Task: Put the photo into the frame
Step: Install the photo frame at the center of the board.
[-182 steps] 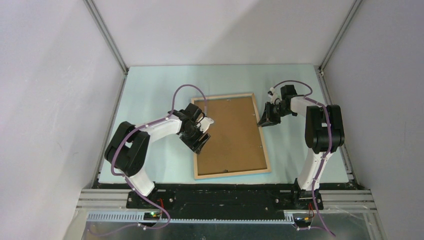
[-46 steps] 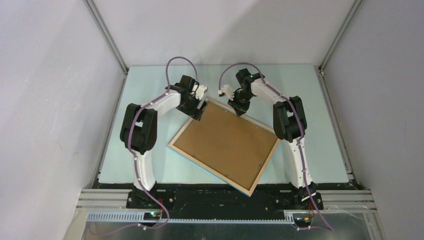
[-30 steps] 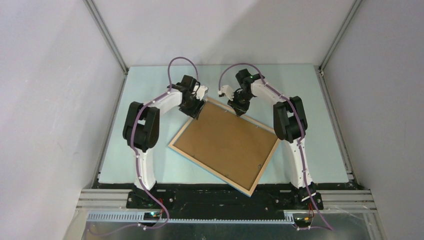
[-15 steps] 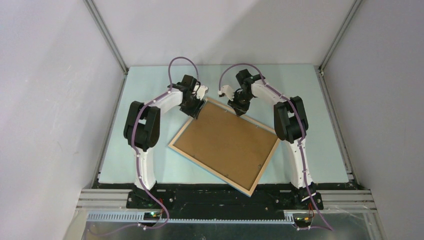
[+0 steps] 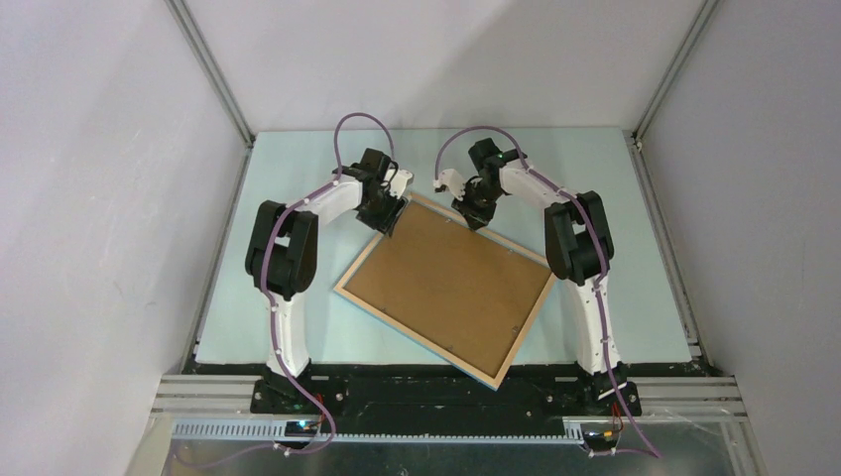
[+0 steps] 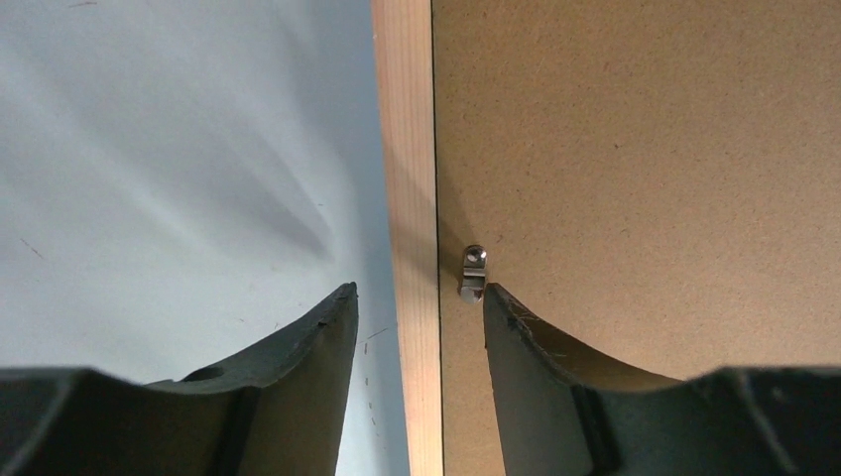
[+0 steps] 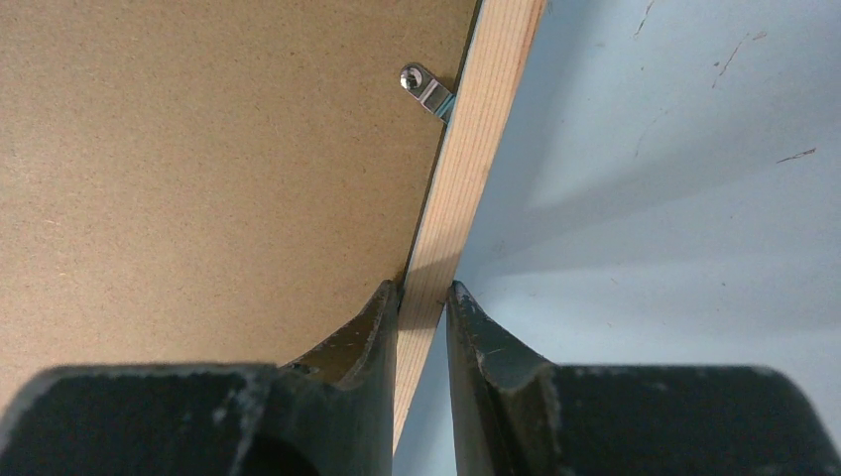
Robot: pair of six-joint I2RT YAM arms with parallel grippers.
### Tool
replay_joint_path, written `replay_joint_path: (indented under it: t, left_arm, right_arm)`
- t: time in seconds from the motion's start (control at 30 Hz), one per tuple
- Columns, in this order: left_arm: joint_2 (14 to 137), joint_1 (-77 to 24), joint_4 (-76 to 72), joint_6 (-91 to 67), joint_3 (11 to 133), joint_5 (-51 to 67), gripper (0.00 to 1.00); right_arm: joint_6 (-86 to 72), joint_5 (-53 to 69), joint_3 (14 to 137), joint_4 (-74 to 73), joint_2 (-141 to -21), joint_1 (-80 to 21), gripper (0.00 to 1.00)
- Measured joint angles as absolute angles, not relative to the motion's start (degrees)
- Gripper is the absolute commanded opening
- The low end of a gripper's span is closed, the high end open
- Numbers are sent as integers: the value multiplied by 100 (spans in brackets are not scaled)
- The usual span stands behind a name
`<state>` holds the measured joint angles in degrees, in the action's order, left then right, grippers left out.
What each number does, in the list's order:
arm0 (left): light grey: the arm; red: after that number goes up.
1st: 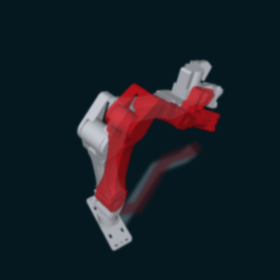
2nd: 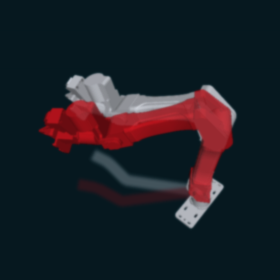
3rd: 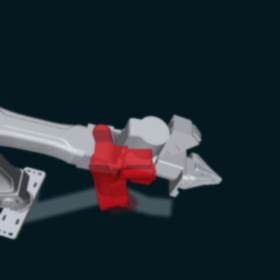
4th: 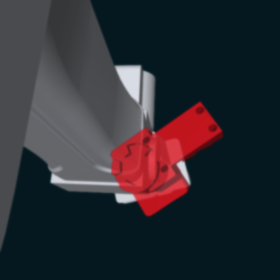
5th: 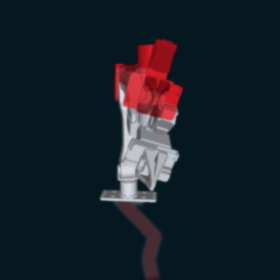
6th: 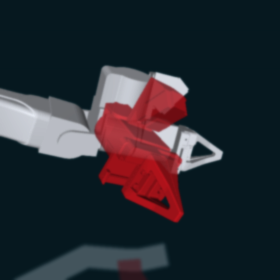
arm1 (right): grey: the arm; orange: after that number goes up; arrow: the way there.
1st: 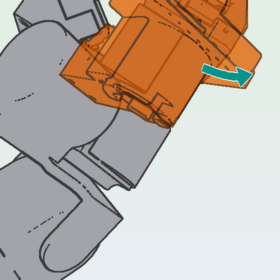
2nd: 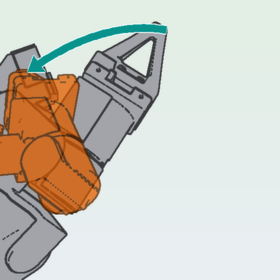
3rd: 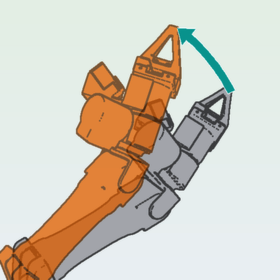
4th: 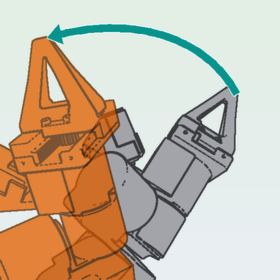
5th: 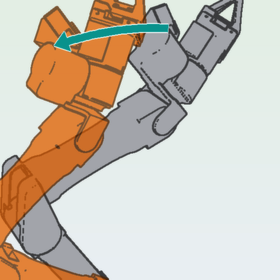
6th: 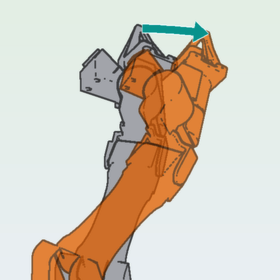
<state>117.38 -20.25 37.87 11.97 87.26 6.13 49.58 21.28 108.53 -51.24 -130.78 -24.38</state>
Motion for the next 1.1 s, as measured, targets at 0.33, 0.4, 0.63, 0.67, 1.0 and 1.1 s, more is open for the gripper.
replay_joint_path:
  t: [0.33,0.4,0.63,0.67,1.0,1.1]
  left_arm:
    - [11738,-2060,3826,1201,8770,480,41]
    - [11738,-2060,3828,1201,8785,471,39]
    - [11738,-2062,3830,1205,8788,495,57]
    - [11738,-2062,3830,1203,8788,513,59]
    - [11734,-2062,3844,1205,8788,644,69]
    - [11734,-2062,3854,1205,8788,631,66]
  right_arm:
    - [4952,2126,10691,-5002,-12984,-2462,0]
    - [4952,2130,10669,-5002,-12973,-2475,0]
    - [4952,2128,10624,-5002,-12943,-2506,0]
    - [4952,2128,10617,-4998,-12940,-2506,0]
    - [4910,2123,10593,-4969,-12929,-2506,0]
    - [4901,2123,10571,-4943,-12912,-2506,0]
